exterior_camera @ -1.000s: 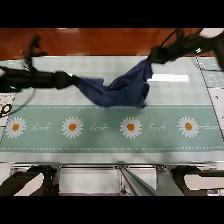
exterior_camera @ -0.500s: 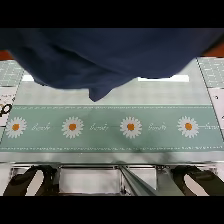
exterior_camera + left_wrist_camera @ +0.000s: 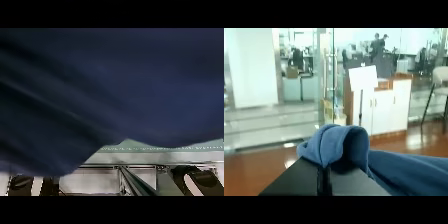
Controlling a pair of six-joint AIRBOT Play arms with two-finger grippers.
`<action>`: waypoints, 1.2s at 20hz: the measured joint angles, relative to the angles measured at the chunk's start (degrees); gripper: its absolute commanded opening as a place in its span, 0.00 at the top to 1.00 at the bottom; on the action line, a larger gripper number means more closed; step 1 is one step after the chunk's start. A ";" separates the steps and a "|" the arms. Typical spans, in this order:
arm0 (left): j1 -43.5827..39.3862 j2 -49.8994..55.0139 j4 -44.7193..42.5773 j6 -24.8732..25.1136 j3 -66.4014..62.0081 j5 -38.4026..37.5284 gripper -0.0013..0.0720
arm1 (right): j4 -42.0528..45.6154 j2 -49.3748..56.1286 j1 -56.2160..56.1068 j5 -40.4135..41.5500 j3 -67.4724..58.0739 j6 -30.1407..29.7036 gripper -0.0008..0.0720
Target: Fold the shirts.
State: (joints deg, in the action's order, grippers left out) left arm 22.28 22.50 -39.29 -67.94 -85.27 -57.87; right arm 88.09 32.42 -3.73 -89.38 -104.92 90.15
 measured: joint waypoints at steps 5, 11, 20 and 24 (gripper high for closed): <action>0.24 1.16 -1.09 -1.99 12.28 -4.35 0.96 | -5.38 -1.66 0.00 -3.08 19.87 2.93 0.96; -2.84 13.16 -1.38 0.37 30.77 0.44 0.96 | -7.91 6.82 0.00 16.92 46.93 4.63 0.96; -17.46 45.07 0.87 0.52 29.44 18.60 0.33 | -15.80 44.74 0.70 39.47 37.24 6.23 0.41; -15.91 50.10 0.81 -3.85 27.21 13.94 0.29 | -24.20 55.43 5.33 31.61 26.58 3.93 0.42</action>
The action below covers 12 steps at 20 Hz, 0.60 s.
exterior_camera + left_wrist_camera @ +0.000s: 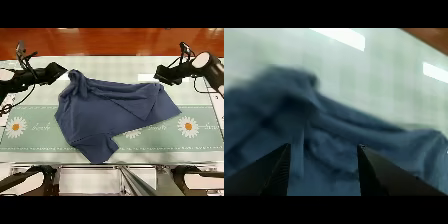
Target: Fold the shirts.
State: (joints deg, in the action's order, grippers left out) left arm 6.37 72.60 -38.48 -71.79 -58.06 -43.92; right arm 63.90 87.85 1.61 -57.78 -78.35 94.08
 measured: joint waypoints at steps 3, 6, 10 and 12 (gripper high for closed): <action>7.02 0.02 -3.28 -0.87 0.02 -11.19 0.29 | -0.24 0.79 7.23 -9.99 -3.21 -3.32 0.43; 14.80 -3.65 -5.84 -0.85 5.75 -20.74 0.29 | 2.32 -3.13 15.69 -15.80 2.29 -5.42 0.43; 22.18 -10.67 -7.17 -1.84 19.82 -27.19 0.29 | -0.39 -12.07 23.56 -12.37 20.59 -10.01 0.43; 23.34 -12.66 -7.85 -2.69 25.86 -30.16 0.29 | -3.54 -16.24 26.03 -9.81 28.72 -13.55 0.43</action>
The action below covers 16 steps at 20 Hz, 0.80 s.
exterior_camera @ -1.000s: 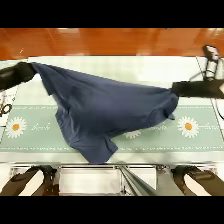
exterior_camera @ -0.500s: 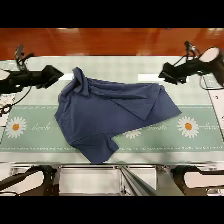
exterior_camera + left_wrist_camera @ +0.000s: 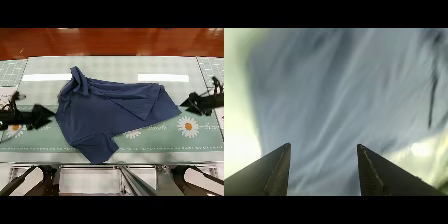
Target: Fold the shirts.
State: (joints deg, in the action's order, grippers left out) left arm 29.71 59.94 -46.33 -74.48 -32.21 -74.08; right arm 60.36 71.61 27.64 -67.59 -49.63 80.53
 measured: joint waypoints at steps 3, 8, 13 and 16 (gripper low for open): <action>-1.60 -1.29 -6.29 -3.76 5.84 -2.62 0.29 | -4.92 -4.26 1.84 2.49 7.26 -4.37 0.43; -7.50 -1.73 -11.17 -8.22 8.87 -1.97 0.29 | -8.39 -6.49 2.73 2.64 10.86 -7.76 0.43; -14.51 1.64 -6.69 -9.53 9.49 2.43 0.29 | -9.35 -6.97 2.91 1.90 11.61 -8.74 0.43; -20.15 4.52 -2.43 -9.07 9.53 4.96 0.63 | -10.23 -7.02 2.97 1.84 11.61 -8.94 0.43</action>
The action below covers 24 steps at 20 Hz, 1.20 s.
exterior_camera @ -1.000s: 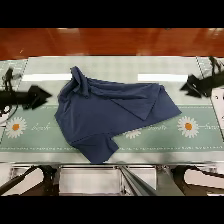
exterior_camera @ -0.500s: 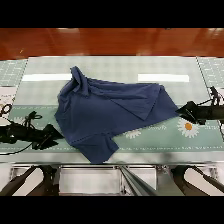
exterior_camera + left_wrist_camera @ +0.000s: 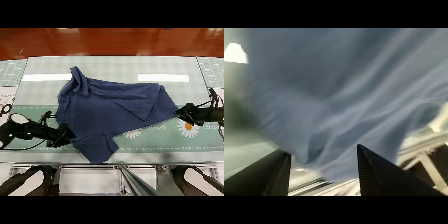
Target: Fold the shirts.
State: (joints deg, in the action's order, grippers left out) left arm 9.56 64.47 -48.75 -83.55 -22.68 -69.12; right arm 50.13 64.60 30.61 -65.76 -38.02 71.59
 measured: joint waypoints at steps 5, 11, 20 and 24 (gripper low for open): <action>-5.14 2.34 1.22 2.58 -1.84 4.00 0.96 | 0.57 0.09 5.11 -0.22 -1.86 0.52 0.43; -6.19 2.78 2.05 4.24 -5.31 4.07 0.96 | 3.15 5.84 11.87 0.66 -2.40 2.80 0.43; -6.47 2.82 4.24 4.63 -6.03 5.46 0.96 | -6.43 21.20 5.68 0.87 -9.18 0.68 0.51; -6.45 2.82 4.63 4.85 -6.49 5.92 0.96 | -5.22 25.20 -1.07 2.10 -15.65 0.55 0.96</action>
State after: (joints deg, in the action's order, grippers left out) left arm 3.11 67.29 -44.12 -78.70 -29.17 -63.20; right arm 44.91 89.80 29.54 -63.66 -53.67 72.14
